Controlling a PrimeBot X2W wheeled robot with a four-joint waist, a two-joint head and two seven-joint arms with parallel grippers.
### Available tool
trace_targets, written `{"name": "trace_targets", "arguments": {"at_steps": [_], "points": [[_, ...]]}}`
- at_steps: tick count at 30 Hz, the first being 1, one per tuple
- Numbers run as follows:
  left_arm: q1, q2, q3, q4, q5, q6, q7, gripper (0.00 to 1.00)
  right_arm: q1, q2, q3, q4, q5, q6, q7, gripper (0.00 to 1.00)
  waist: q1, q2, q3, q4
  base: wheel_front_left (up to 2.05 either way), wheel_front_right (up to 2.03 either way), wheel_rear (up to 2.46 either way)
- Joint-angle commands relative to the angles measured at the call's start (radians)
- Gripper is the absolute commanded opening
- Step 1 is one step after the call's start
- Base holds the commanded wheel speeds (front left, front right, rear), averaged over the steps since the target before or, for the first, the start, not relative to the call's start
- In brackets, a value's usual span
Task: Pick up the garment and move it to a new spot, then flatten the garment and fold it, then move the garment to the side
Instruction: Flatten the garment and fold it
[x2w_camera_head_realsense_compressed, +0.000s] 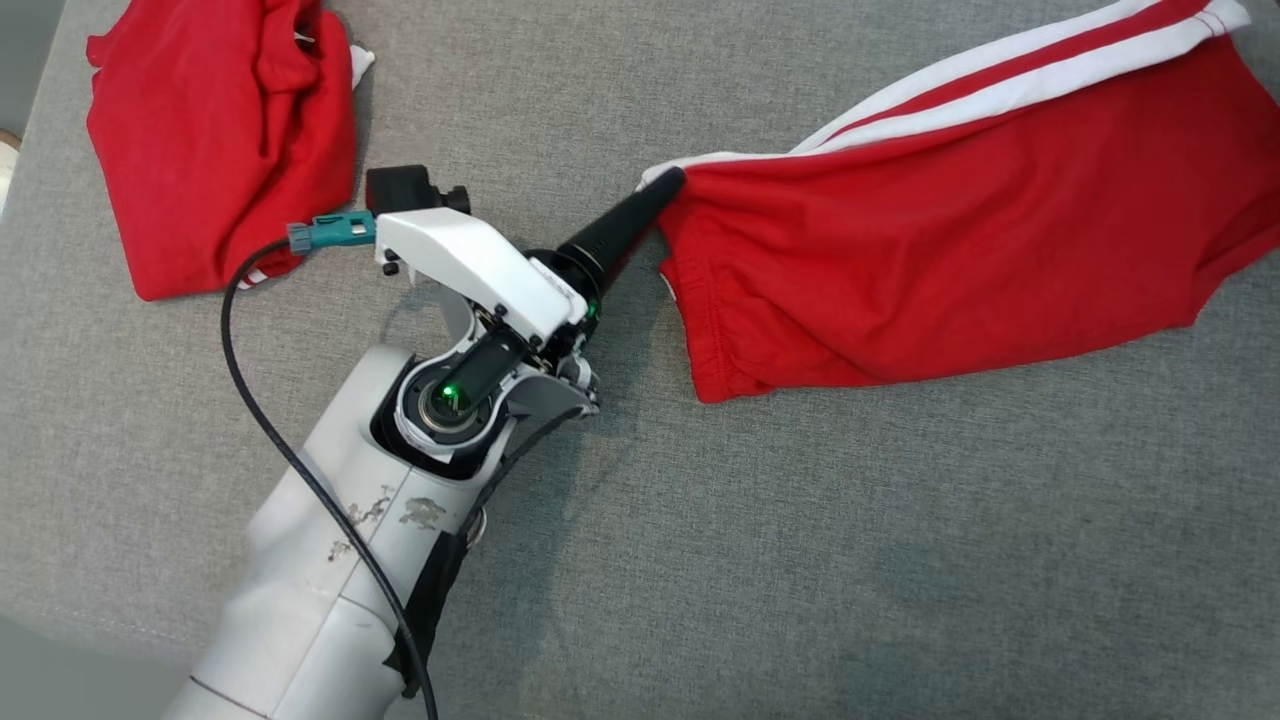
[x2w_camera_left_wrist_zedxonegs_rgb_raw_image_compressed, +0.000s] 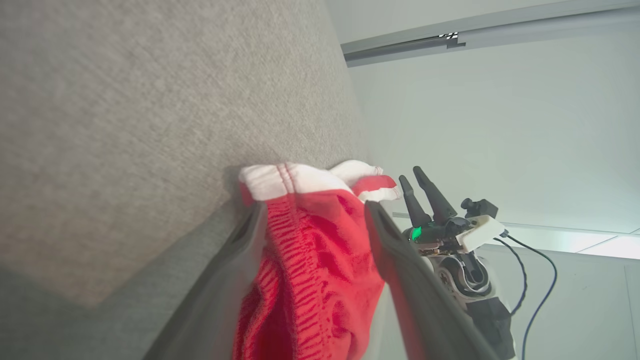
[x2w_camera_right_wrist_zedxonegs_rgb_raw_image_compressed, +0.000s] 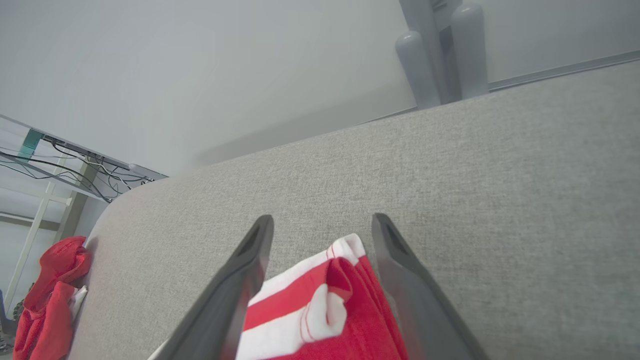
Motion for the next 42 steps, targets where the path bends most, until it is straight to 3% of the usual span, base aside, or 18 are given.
{"name": "trace_targets", "arguments": {"at_steps": [1,6,10,20,25,28,31,32,39,42], "points": [[-0.025,0.004,0.008,0.019,0.002,0.008,-0.023,1.0,-0.004,-0.007,0.003,-0.014,-0.016,0.0,-0.03,1.0,0.0,0.0,0.001,-0.004,0.0,0.0,0.0],[-0.061,0.004,0.007,0.073,-0.001,0.018,-0.09,1.0,0.02,-0.022,-0.01,-0.06,-0.036,0.0,-0.135,1.0,0.0,0.0,-0.005,-0.021,0.0,0.0,0.0],[-0.085,0.012,-0.013,0.111,0.05,-0.004,-0.132,1.0,0.043,-0.039,-0.005,-0.108,-0.073,0.0,-0.252,1.0,0.0,0.0,-0.025,-0.036,0.0,0.0,0.0],[-0.046,0.089,-0.074,0.166,0.314,-0.088,-0.445,1.0,0.181,-0.077,0.034,-0.221,-0.167,0.0,-0.507,1.0,0.0,0.0,-0.156,-0.099,0.0,0.0,0.0],[0.002,0.14,-0.116,0.174,0.472,-0.077,-0.575,1.0,0.28,-0.078,0.013,-0.244,-0.234,0.0,-0.546,1.0,0.0,0.0,-0.238,-0.14,0.0,0.0,0.0],[0.052,0.169,-0.116,0.163,0.579,-0.051,-0.595,1.0,0.346,-0.075,-0.069,-0.269,-0.323,0.0,-0.547,1.0,0.0,0.0,-0.28,-0.163,0.0,0.0,0.0],[0.118,0.185,-0.043,0.106,0.711,-0.015,-0.597,1.0,0.443,-0.059,-0.181,-0.294,-0.436,0.0,-0.545,1.0,0.0,0.0,-0.318,-0.183,0.0,0.0,0.0],[0.118,0.185,-0.043,0.106,0.711,-0.015,-0.597,1.0,0.443,-0.059,-0.181,-0.294,-0.436,0.0,-0.545,1.0,0.0,0.0,-0.318,-0.183,0.0,0.0,0.0],[0.35,0.166,0.119,-0.046,1.027,0.044,-0.597,1.0,0.696,0.03,-0.436,-0.394,-0.706,0.0,-0.546,1.0,0.0,0.0,-0.383,-0.224,0.0,0.0,0.0],[0.436,0.137,0.168,-0.092,1.121,0.042,-0.597,1.0,0.795,0.073,-0.521,-0.436,-0.805,0.0,-0.546,1.0,0.0,0.0,-0.4,-0.233,0.0,0.0,0.0]]}}
